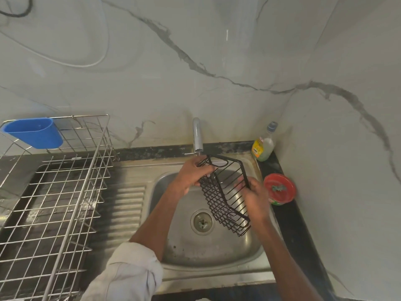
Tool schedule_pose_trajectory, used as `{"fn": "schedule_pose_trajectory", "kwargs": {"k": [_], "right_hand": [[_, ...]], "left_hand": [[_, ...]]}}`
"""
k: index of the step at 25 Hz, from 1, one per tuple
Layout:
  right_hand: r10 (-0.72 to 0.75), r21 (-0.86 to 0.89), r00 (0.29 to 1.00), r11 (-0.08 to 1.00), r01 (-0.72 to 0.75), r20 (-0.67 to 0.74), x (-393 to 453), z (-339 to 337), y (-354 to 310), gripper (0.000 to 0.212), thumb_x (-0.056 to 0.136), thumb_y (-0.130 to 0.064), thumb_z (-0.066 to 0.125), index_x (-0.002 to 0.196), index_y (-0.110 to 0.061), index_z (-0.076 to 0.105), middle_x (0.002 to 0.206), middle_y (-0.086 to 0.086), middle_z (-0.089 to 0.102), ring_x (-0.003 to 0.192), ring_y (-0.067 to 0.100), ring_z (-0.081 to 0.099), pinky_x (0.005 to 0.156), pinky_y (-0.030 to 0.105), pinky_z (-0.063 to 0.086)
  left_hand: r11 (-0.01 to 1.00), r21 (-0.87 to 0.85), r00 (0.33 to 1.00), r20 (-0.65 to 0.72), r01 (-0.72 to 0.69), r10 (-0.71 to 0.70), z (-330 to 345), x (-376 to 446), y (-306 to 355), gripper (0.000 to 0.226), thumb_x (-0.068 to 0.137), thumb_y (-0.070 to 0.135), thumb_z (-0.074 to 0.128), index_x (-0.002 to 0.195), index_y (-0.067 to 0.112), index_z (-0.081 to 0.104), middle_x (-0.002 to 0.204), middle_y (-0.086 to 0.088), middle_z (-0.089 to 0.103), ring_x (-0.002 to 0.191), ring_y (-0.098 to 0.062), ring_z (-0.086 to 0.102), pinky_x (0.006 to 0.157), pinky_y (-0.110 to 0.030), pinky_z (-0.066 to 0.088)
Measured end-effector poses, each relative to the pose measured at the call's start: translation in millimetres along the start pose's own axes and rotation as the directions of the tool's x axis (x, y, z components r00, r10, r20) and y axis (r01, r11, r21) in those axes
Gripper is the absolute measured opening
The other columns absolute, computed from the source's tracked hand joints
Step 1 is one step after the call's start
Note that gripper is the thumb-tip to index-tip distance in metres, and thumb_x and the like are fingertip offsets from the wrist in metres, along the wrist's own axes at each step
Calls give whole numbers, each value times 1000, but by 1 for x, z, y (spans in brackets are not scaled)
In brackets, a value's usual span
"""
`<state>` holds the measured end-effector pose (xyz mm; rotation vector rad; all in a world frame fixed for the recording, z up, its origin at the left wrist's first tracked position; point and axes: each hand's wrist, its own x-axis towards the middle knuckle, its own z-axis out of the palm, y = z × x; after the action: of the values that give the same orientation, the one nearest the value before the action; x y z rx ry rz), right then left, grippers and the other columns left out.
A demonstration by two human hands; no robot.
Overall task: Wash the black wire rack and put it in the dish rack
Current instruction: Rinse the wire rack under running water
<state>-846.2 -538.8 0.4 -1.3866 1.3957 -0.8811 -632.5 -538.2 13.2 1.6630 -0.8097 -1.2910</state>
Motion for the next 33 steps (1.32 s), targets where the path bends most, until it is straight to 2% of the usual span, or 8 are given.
{"fn": "schedule_pose_trajectory", "kwargs": {"k": [3, 6, 13, 17, 23, 28, 30, 33], "right_hand": [[13, 237, 994, 971, -40, 111, -2, -5, -14, 15, 92, -13, 68, 101, -22, 77, 94, -2, 78, 94, 16, 72, 90, 34, 54], [53, 214, 979, 972, -96, 199, 7, -8, -19, 8, 97, -20, 69, 93, -15, 74, 75, 4, 72, 76, 20, 69, 85, 41, 57], [117, 395, 977, 901, -180, 179, 6, 20, -27, 15, 100, -2, 60, 89, -6, 68, 61, 2, 55, 70, 18, 64, 77, 34, 54], [177, 494, 969, 835, -242, 174, -1, 38, -33, 23, 100, -8, 61, 78, -14, 65, 65, 4, 54, 76, 21, 64, 75, 35, 53], [172, 484, 985, 860, -160, 20, -11, 44, -38, 17, 100, -7, 62, 83, -8, 66, 64, 5, 55, 69, 17, 69, 59, 24, 54], [213, 508, 971, 828, -237, 106, -12, 37, -43, 8, 99, -7, 64, 92, -4, 65, 67, 7, 58, 73, 18, 70, 55, 23, 55], [253, 545, 953, 781, -303, 167, -15, 40, -42, 5, 97, -10, 67, 98, -4, 67, 73, 10, 64, 78, 21, 73, 58, 29, 57], [295, 575, 927, 727, -375, 231, -13, 51, -46, 14, 95, -10, 70, 106, -1, 67, 86, 14, 71, 89, 25, 76, 72, 43, 61]], "left_hand": [[993, 101, 994, 95, -62, 52, 2, 3, -4, 71, 83, 13, 88, 145, 30, 58, 134, 0, 68, 120, -15, 67, 110, -42, 49], [982, 127, 976, 185, -138, 113, 1, 7, -6, 85, 77, -2, 88, 150, 21, 54, 131, 9, 69, 116, 1, 66, 116, -37, 47], [976, -170, 981, 116, -134, 155, -17, 6, -19, 84, 76, 37, 95, 151, 30, 55, 155, -4, 57, 144, -28, 55, 122, -54, 42], [981, -180, 997, 6, -77, 79, -15, -24, -39, 52, 104, 59, 59, 146, 29, 57, 141, 3, 70, 137, -23, 61, 121, -52, 41], [993, -104, 995, 81, -55, 64, 0, -50, -52, 50, 113, 60, 23, 138, 45, 64, 136, 14, 72, 130, -6, 63, 119, -49, 41], [990, -91, 986, 116, -110, 121, 7, -55, -36, 43, 107, 63, 44, 142, 43, 59, 138, 8, 71, 132, -16, 64, 112, -56, 49], [976, -45, 965, 148, -212, 217, 4, -54, -37, 50, 100, 36, 67, 147, 36, 50, 137, 6, 71, 129, -12, 66, 105, -37, 56], [944, 95, 945, 123, -315, 303, -4, -49, -53, 94, 78, -3, 91, 150, 25, 37, 134, 5, 66, 126, 1, 65, 103, -18, 51]]}}
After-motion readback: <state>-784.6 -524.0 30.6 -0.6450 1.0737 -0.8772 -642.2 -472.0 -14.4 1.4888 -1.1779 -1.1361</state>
